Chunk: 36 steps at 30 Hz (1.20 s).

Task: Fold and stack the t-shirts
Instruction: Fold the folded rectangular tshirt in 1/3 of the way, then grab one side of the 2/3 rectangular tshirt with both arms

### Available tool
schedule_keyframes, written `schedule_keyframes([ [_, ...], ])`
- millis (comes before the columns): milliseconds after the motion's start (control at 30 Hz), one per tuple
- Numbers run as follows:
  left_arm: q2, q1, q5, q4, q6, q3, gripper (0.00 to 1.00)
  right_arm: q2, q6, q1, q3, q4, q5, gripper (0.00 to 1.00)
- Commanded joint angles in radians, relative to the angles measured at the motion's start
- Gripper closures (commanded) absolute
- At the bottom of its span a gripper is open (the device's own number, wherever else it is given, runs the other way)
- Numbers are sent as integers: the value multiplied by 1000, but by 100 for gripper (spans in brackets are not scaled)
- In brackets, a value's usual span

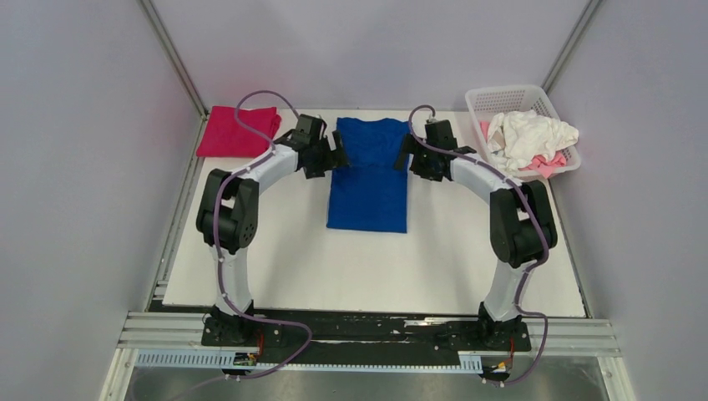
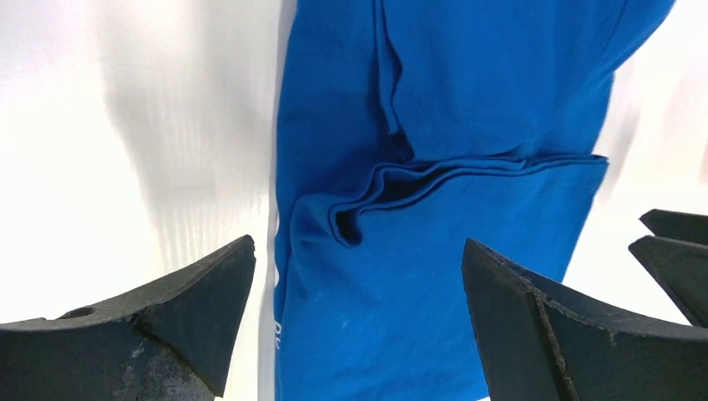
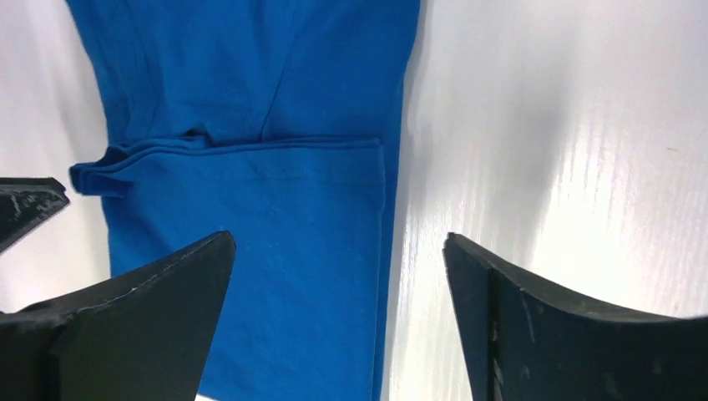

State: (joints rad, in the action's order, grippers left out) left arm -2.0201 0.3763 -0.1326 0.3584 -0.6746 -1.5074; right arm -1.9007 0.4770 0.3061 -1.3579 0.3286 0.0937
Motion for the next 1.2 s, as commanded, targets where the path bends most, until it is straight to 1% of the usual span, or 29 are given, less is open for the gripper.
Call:
schedule_keyframes([
  [0,159,-13,4,-44,19,7,0,154,-12,-1,78,-85,62,0],
  [67,222,-13,1,-51,16,77,0,217,2,5,182,-110,98,0],
  [167,306,-7,-11,-61,5,223,0,298,17,27,306,-134,140,0],
  [267,398,21,-15,-58,6,332,0,369,36,73,391,-134,132,0],
  [400,473,73,43,5,-1,464,0,441,101,122,515,-138,140,0],
  [467,501,79,68,-8,-31,538,0,457,135,132,564,-158,128,2],
  [500,507,79,77,-29,-46,577,3,454,141,132,579,-166,130,4],
  [600,503,79,79,-83,-66,617,9,419,149,133,597,-197,93,14],
  [633,490,79,76,-98,-74,629,13,404,152,133,602,-210,64,17],
  [700,460,79,64,-136,-84,640,18,370,162,133,608,-233,44,27],
  [733,449,79,50,-149,-85,641,20,353,166,133,606,-239,51,34],
  [800,413,79,30,-170,-89,643,23,332,174,136,611,-247,72,45],
  [867,377,79,10,-191,-94,647,24,324,181,139,623,-252,75,51],
  [1000,318,85,-32,-224,-107,658,35,341,190,148,657,-252,83,61],
  [1067,303,99,-25,-225,-110,665,48,349,194,151,674,-255,93,67],
  [1100,300,104,-20,-223,-110,667,53,351,195,152,680,-256,98,70],
  [1133,298,113,-17,-221,-106,671,66,351,196,154,686,-258,104,75],
  [1167,295,118,-8,-218,-104,673,73,353,196,157,691,-259,109,81],
])
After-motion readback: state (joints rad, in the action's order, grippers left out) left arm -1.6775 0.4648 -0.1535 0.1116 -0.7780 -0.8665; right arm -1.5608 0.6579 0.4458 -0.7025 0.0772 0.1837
